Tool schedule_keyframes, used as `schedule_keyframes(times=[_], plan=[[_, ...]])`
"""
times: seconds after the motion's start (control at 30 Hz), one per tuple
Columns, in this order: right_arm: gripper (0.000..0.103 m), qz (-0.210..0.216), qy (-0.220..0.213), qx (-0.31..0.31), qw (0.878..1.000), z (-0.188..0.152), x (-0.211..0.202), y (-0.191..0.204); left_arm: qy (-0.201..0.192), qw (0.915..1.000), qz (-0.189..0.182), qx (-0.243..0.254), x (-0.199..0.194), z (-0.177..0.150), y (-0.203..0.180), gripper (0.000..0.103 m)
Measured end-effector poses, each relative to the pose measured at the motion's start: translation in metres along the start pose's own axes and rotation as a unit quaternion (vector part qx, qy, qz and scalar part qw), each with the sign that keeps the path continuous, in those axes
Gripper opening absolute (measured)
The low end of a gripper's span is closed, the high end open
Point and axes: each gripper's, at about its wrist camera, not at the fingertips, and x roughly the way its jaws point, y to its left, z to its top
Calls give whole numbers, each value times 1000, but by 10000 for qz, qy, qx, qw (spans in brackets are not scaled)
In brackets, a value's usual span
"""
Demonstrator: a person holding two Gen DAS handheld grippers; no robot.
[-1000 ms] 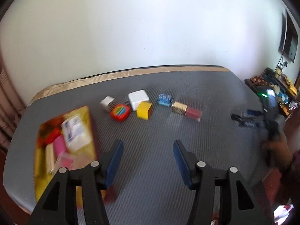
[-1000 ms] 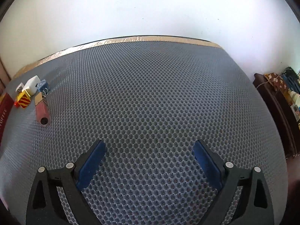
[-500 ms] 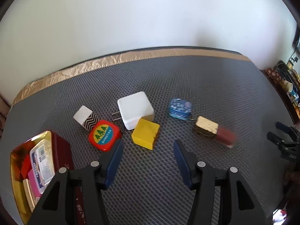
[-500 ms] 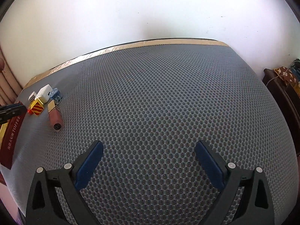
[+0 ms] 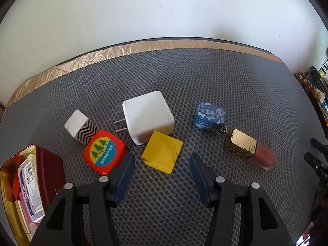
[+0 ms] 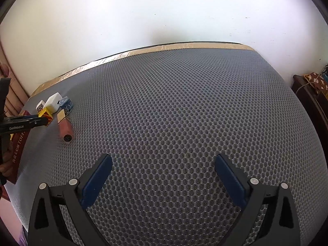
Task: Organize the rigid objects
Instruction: 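Move the left gripper to the yellow block and grasp it, then carry the yellow block into the tin while the right gripper grasps the lip gloss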
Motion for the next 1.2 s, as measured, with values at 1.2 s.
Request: schedule_keyframes(times=[1.2], plan=[[96,391,6,-946,9947,18,-4,82,-561,9911,-599,-1045,-147,-132,26,30]])
